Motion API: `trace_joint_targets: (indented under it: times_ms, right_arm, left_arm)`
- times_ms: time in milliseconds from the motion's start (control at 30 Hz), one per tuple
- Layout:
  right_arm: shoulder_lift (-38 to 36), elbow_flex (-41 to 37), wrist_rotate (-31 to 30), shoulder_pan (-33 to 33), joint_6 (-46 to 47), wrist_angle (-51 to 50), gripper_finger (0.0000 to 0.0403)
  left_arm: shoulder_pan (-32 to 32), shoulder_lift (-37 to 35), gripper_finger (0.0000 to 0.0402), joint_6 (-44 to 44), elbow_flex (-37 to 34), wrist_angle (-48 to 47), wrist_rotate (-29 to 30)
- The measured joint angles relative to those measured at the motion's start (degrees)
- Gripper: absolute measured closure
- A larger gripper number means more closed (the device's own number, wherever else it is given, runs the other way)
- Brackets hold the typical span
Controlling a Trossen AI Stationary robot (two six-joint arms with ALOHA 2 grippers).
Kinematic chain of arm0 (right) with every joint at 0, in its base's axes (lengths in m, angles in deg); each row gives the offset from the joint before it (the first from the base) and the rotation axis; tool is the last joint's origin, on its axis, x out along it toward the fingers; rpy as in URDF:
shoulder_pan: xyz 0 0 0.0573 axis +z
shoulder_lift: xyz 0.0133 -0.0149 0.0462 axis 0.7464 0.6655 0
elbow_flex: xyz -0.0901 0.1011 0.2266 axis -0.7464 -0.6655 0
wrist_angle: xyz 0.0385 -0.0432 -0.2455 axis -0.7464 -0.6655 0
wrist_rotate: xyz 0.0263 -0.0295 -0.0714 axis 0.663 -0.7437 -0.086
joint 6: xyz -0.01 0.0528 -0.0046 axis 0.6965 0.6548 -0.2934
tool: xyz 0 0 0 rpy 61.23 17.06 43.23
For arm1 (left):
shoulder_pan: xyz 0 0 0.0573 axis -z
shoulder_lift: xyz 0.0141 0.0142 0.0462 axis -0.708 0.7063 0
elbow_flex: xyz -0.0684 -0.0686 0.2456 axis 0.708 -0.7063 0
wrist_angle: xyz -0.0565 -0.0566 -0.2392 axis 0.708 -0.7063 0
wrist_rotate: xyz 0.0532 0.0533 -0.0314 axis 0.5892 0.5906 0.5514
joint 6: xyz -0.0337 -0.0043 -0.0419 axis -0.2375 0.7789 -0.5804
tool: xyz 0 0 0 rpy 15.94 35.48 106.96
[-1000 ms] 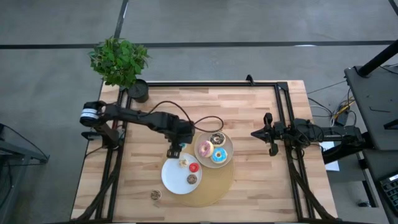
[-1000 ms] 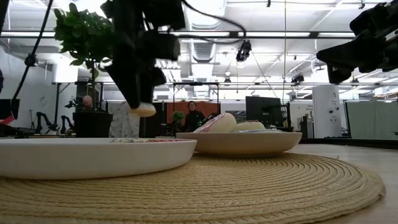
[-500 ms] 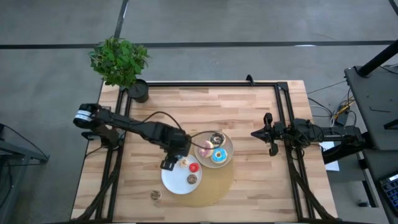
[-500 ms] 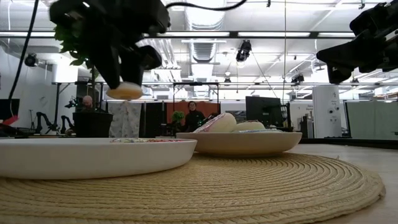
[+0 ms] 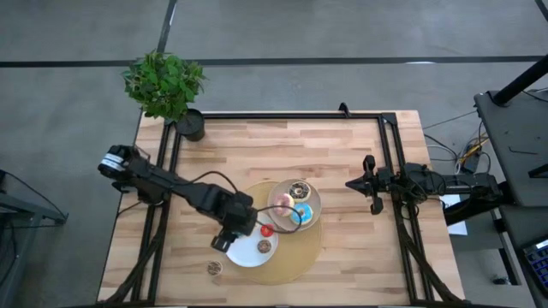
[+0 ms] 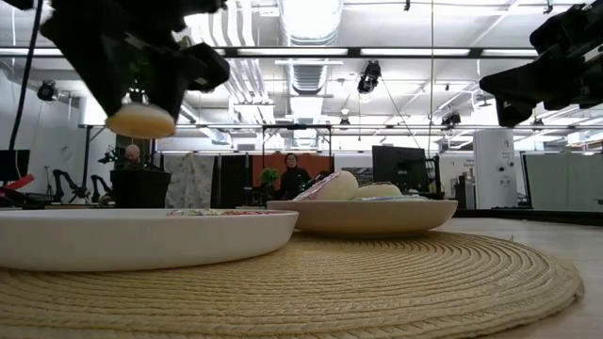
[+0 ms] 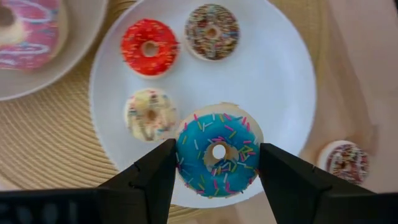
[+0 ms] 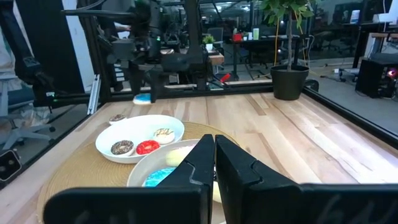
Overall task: Pick & Place donuts
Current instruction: Put the small blue donut on the white plate
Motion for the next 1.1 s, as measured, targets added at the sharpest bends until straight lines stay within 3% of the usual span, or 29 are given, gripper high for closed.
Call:
trace_joint_targets:
  times_ms: [267,1100]
  right_arm:
    - [0.0,0.0,0.0,0.0,0.0,0.0,0.0394]
    - [0.0,0.0,0.0,0.0,-0.3,0.0,0.0394]
  left_arm:
    - [1.9,0.0,0.0209,-4.5,-0.5,0.4,-0.1]
    - [1.8,0.0,0.0209,-10.7,-13.8,10.9,3.3]
